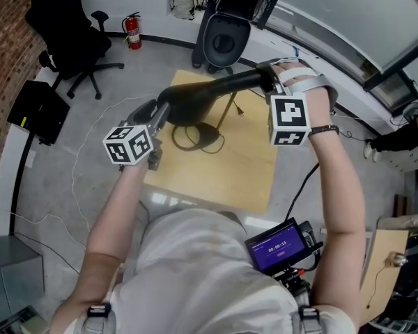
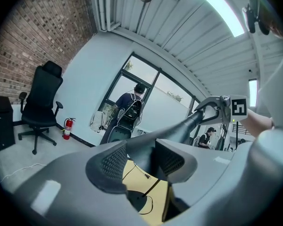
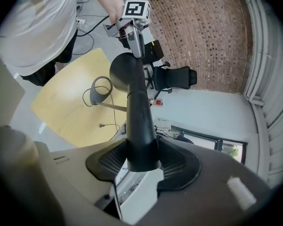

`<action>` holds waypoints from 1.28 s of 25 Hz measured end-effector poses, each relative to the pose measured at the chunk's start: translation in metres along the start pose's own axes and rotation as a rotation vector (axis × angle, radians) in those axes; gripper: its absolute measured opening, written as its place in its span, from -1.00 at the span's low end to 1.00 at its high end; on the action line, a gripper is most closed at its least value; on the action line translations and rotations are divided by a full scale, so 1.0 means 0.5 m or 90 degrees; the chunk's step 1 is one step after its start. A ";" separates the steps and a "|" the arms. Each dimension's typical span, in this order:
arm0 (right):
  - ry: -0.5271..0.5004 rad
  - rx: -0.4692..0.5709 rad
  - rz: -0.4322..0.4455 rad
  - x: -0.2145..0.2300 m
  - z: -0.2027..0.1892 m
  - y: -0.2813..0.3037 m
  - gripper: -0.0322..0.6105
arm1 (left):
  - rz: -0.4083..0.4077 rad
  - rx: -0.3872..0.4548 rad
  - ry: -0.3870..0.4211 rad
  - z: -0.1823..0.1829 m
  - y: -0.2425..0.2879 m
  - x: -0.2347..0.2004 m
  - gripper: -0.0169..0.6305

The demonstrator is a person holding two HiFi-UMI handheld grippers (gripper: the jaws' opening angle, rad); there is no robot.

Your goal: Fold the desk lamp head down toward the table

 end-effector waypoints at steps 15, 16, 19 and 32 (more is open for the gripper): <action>-0.080 -0.036 -0.001 0.023 0.020 0.011 -0.20 | -0.042 -0.049 0.064 -0.055 0.043 0.019 -0.80; -0.085 -0.038 -0.002 0.026 0.022 0.010 -0.19 | -0.043 -0.053 0.067 -0.059 0.045 0.020 -0.80; -0.100 -0.043 -0.002 0.028 0.028 0.009 -0.19 | -0.047 -0.063 0.069 -0.073 0.050 0.021 -0.81; -0.141 -0.062 -0.005 0.042 0.029 0.011 -0.17 | -0.063 -0.077 0.078 -0.091 0.076 0.032 -0.82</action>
Point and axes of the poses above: the fingertips, and each gripper's own axes: y forward along the fingers, x to its right, z out of its top, the point moved 1 cm from there along -y, backward along the fingers, and after that the axes turned 2 degrees about y, right-handed, at the moved point
